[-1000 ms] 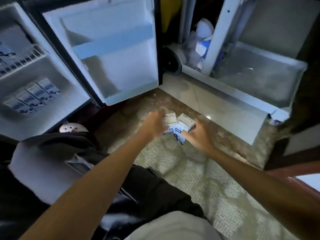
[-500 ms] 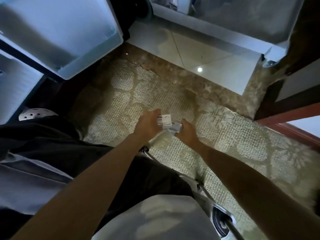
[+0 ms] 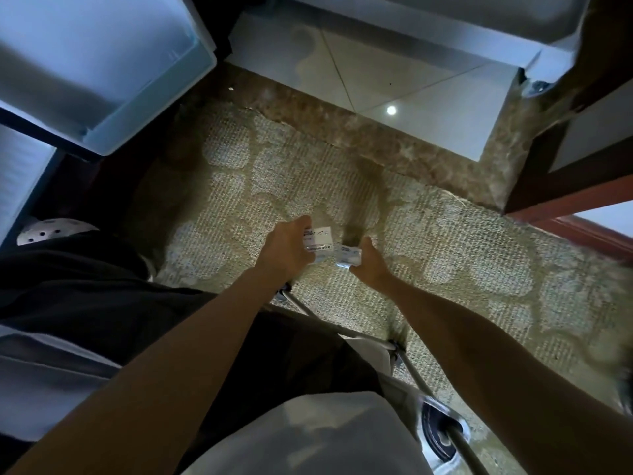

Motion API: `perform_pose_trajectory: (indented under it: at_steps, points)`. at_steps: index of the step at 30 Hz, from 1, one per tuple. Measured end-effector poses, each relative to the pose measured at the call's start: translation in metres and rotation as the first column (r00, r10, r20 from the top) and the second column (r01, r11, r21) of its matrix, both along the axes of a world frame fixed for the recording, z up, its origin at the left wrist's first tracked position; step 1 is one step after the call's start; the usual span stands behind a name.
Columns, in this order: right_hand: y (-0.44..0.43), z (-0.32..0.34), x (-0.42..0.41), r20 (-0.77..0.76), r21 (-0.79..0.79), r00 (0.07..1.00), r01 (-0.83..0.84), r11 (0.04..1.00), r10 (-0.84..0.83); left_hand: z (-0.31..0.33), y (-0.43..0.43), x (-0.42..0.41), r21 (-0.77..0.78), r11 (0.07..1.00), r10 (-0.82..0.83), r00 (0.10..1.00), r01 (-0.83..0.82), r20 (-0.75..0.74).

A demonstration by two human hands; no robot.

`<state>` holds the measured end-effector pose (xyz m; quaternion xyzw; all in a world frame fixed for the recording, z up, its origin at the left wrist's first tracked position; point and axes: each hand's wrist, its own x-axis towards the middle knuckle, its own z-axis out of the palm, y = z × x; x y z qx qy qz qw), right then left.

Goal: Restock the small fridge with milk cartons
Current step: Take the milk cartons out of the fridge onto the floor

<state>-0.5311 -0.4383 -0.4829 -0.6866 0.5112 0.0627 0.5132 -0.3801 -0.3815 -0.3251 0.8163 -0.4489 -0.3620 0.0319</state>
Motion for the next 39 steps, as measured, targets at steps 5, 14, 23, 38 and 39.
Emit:
perform_pose_trajectory:
  at_steps: [5, 14, 23, 38, 39]
  points:
    - [-0.018, 0.031, 0.003, -0.166, 0.133, 0.971, -0.151, 0.98, 0.173, 0.001, -0.005, -0.002, -0.029, 1.0, 0.008, 1.0, -0.008, 0.014]
    - [-0.058, 0.138, 0.027, 0.193, -0.073, 0.944, -0.257, 0.964, 0.267, 0.009, -0.027, -0.002, -0.186, 0.982, 0.002, 0.989, 0.026, 0.147]
    - [-0.061, 0.127, 0.019, 0.146, -0.26, 0.945, -0.249, 0.933, 0.293, 0.012, -0.047, -0.013, -0.258, 0.964, -0.059, 0.997, 0.069, 0.044]
    - [-0.044, 0.017, -0.005, -0.123, -0.025, 0.967, 0.22, 0.975, -0.222, -0.018, -0.021, -0.004, -0.008, 0.999, 0.033, 0.992, -0.034, -0.122]
    - [-0.045, 0.019, -0.004, -0.137, -0.023, 0.97, 0.201, 0.979, -0.203, -0.017, -0.021, -0.004, -0.005, 0.999, 0.041, 0.992, -0.042, -0.122]
